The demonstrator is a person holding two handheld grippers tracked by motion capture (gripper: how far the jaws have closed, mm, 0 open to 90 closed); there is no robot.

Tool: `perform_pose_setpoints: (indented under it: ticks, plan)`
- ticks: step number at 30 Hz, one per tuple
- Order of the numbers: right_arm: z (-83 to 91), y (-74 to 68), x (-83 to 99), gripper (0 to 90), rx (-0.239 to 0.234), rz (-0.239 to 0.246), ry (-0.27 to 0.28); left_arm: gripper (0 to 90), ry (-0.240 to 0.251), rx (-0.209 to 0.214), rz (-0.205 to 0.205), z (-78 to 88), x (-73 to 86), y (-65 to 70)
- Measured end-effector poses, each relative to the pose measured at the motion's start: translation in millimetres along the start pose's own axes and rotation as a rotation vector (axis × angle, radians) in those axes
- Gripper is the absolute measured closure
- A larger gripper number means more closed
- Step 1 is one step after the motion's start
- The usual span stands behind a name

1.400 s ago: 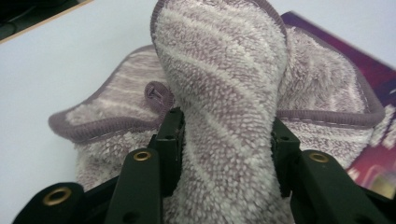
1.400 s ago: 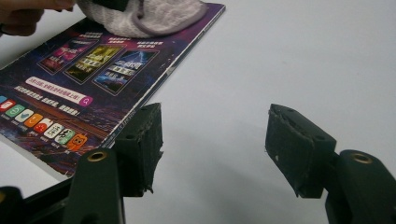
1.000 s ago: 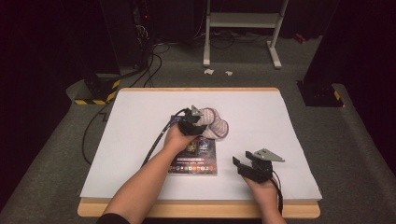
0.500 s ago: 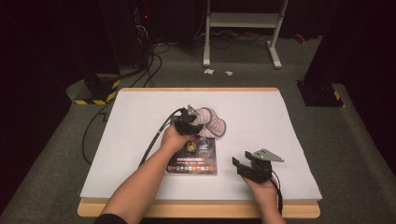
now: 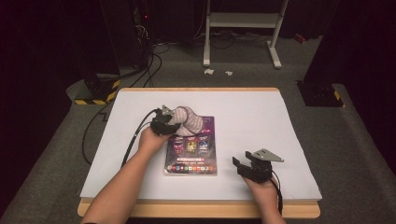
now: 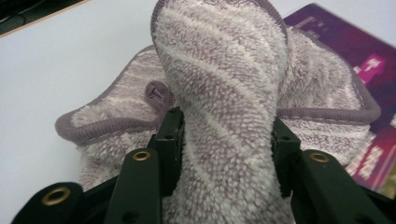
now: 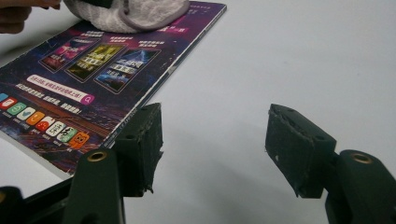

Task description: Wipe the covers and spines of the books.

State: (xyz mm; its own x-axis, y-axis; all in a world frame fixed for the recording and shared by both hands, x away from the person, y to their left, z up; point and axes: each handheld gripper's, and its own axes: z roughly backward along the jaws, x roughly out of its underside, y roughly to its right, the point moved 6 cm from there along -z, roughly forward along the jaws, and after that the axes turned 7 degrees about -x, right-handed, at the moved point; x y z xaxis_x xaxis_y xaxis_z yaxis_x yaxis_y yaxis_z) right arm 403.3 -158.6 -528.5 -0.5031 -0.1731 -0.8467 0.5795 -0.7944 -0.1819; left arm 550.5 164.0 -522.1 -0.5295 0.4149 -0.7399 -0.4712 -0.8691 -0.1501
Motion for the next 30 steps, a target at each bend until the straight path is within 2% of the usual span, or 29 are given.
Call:
perform_pose_setpoints:
  ticks: [6, 8, 10, 14, 16, 23, 30]
  plan:
    - [-0.6, 0.6, 0.1, 36.9, -0.001, 0.001, -0.002, 58.0, -0.014, -0.053, 0.033, 7.7, 5.0, -23.8]
    - [-0.5, 0.9, 0.1, 36.9, -0.001, 0.001, -0.002, 58.0, -0.006, -0.058, 0.042, 9.3, 3.7, -26.6]
    - [-0.3, 0.9, -0.1, 36.9, 0.0, -0.001, 0.0, 58.0, -0.006, -0.061, 0.03, 10.0, 2.2, -26.1]
    - [-1.2, -0.1, 0.4, 36.9, -0.003, 0.004, -0.004, 58.0, -0.01, -0.054, 0.011, 5.3, -0.7, -16.7]
    - [-1.3, -0.4, 0.5, 36.9, -0.003, 0.005, -0.005, 58.0, -0.016, -0.037, -0.002, 1.8, -2.5, -9.6]
    - [-0.9, -0.5, 0.2, 37.0, -0.007, -0.001, -0.002, 58.0, -0.015, 0.0, -0.052, -10.1, -16.2, 22.3]
    - [-0.2, -0.2, -0.1, 36.9, -0.012, -0.004, 0.002, 58.0, -0.012, 0.044, -0.082, -22.9, -31.9, 53.7]
